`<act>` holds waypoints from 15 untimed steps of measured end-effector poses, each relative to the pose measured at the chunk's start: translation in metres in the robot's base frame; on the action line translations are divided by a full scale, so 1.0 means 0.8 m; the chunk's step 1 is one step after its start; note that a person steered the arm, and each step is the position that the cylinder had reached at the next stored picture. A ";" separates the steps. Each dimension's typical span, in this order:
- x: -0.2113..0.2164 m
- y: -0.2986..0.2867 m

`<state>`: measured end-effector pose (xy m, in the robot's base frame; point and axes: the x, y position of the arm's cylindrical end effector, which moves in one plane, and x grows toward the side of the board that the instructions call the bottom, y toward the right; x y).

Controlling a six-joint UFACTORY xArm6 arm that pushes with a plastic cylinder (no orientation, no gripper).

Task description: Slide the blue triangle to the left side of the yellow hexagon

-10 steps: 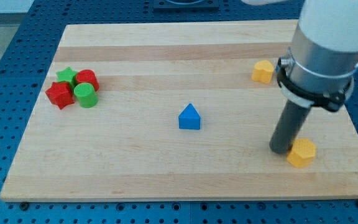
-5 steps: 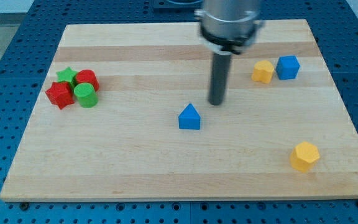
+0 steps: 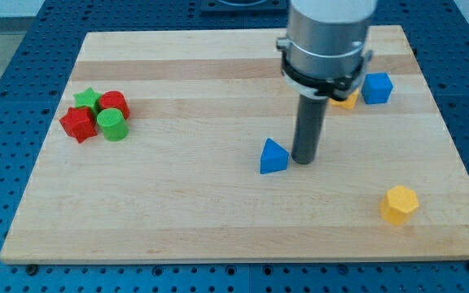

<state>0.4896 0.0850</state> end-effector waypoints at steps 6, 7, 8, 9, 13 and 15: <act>0.025 -0.004; 0.017 -0.024; 0.019 -0.005; 0.054 0.015; 0.028 -0.109; -0.017 -0.011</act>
<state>0.4758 0.0758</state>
